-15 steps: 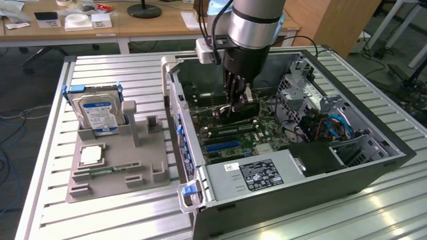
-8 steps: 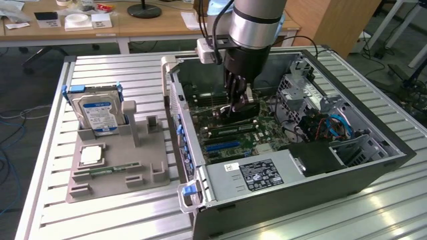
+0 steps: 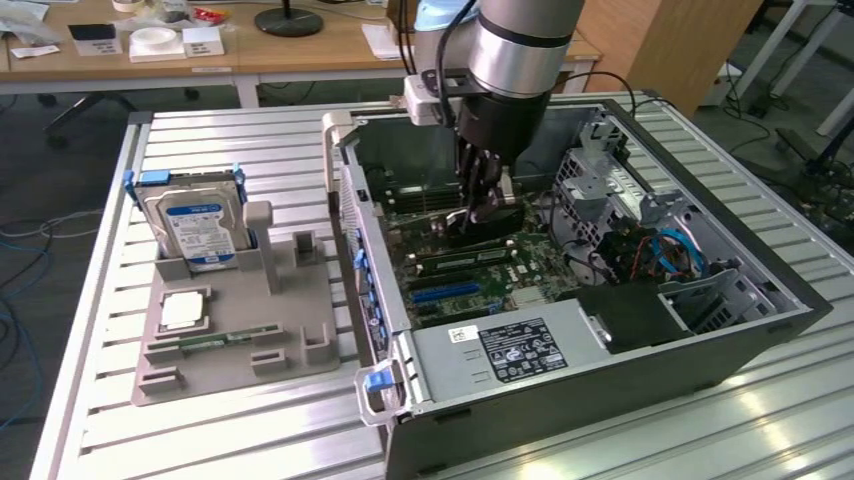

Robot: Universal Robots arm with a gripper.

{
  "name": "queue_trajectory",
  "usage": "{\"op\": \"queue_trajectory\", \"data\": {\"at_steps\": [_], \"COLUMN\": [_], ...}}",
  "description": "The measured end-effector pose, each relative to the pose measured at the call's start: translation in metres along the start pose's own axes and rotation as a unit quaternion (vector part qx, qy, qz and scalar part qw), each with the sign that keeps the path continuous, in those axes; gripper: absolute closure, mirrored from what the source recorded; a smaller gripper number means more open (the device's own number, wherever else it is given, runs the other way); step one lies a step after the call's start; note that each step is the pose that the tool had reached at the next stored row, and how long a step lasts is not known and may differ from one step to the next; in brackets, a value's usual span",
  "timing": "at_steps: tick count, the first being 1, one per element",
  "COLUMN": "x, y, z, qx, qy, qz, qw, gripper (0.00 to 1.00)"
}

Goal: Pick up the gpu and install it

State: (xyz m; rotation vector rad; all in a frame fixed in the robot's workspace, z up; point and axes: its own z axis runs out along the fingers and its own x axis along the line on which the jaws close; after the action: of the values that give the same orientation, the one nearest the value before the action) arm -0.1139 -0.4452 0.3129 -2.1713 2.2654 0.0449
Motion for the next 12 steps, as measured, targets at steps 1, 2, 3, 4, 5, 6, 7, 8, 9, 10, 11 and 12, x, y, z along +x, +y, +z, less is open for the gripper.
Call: {"op": "queue_trajectory", "data": {"at_steps": [1,2,3,4,5,6,7,8,9,10,11,12], "x": [-0.0001,-0.0001,-0.0002,-0.0002,-0.0002,-0.0002,-0.0002,-0.0002,-0.0002,-0.0002,-0.0003,-0.0004], "y": [-0.0016,-0.0029,-0.0039,-0.0051,-0.0060,-0.0060,-0.0060,-0.0061,-0.0060,-0.0061,-0.0067,-0.0081], "z": [0.0000,0.0001,0.0001,0.0000,0.0000,0.0000,0.0000,0.0000,0.0000,0.0000,0.0001,0.0000], "qx": [-0.0002,-0.0003,-0.0003,-0.0005,-0.0007,-0.0007,-0.0007,-0.0007,-0.0007,-0.0007,-0.0011,-0.0028], "qy": [0.0000,0.0000,0.0000,0.0000,0.0000,0.0000,0.0000,0.0000,0.0000,0.0000,0.0000,0.0001], "qz": [0.000,0.000,0.000,0.000,0.000,0.000,0.000,0.000,0.000,0.000,0.000,0.000], "qw": [1.0000,1.0000,1.0000,1.0000,1.0000,1.0000,1.0000,1.0000,1.0000,1.0000,1.0000,1.0000], "gripper": [0.73,0.73,0.73,0.73,0.73,0.73,0.73,0.73,0.73,0.73,0.73,0.73]}}
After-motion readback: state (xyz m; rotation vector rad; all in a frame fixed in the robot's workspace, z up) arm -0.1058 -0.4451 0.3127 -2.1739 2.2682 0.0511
